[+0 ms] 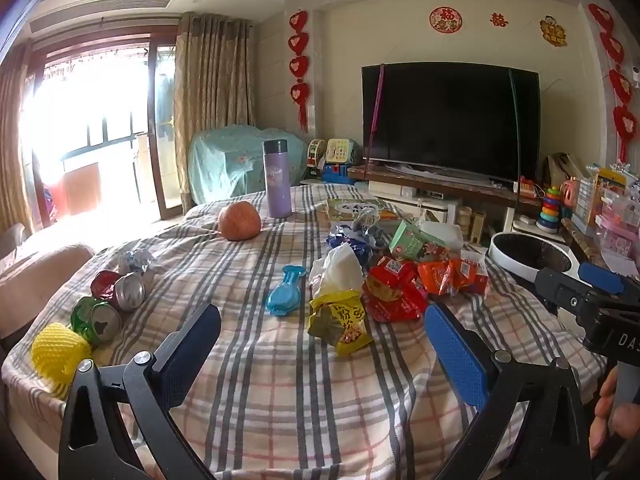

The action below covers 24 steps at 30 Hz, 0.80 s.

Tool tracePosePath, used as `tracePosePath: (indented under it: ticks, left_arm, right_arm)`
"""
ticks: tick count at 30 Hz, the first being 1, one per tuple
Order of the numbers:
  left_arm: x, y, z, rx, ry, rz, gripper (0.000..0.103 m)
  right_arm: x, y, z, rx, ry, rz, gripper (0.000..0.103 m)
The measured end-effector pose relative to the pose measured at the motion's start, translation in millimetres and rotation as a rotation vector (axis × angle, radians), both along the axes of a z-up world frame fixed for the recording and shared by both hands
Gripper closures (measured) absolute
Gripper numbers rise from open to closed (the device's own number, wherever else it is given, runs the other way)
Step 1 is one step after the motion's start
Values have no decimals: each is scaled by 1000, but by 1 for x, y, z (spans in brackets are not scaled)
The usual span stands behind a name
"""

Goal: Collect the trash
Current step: 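Move both tools toward the snack wrappers on the bed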

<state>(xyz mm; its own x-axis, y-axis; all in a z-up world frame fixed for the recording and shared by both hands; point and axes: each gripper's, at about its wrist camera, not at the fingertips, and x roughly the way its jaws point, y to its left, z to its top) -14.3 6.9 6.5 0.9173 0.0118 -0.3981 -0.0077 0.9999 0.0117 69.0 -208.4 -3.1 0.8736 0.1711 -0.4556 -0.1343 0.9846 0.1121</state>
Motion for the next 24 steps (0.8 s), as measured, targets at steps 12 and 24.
tracePosePath:
  ticks: [12,24]
  left_arm:
    - [0,0,-1,0,1,0,1]
    - [2,0,-3,0,7,0,1]
  right_arm:
    - [0,0,0,0,0,0,0]
    - [0,2,-2,1,0,1,0]
